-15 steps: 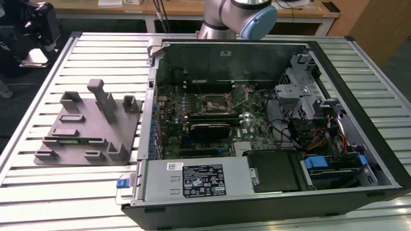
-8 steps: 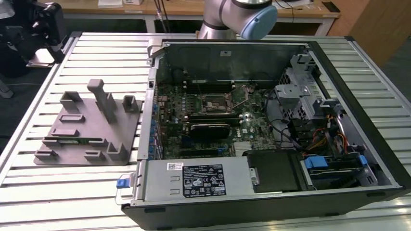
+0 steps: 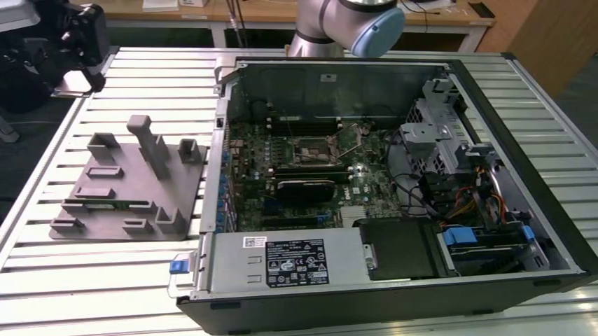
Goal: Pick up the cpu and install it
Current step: 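Pick up the cpu and move it towards the insertion slot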
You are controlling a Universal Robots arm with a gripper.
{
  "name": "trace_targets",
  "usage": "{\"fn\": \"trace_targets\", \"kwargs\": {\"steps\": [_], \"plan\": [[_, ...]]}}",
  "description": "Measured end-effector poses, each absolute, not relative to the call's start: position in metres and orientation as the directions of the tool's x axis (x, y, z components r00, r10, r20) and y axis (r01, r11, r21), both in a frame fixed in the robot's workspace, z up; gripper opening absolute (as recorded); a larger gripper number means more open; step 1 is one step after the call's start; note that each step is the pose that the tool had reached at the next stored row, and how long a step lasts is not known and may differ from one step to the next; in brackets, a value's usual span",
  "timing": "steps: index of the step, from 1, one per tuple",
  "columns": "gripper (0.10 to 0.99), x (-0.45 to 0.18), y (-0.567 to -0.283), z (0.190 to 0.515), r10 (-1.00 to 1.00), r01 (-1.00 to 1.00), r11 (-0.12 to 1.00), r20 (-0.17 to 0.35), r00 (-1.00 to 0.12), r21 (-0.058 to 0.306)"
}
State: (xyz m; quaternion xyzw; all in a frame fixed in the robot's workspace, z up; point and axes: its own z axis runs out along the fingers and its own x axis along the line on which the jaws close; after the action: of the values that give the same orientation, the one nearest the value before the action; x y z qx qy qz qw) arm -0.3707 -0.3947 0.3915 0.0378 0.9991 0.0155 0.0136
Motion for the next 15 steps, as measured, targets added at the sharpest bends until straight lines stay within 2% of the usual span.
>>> {"fn": "trace_targets", "kwargs": {"steps": [15], "plan": [[0.545, -0.344, -0.395, 0.392, 0.076, 0.075, 0.997, -0.026, -0.997, 0.032]]}}
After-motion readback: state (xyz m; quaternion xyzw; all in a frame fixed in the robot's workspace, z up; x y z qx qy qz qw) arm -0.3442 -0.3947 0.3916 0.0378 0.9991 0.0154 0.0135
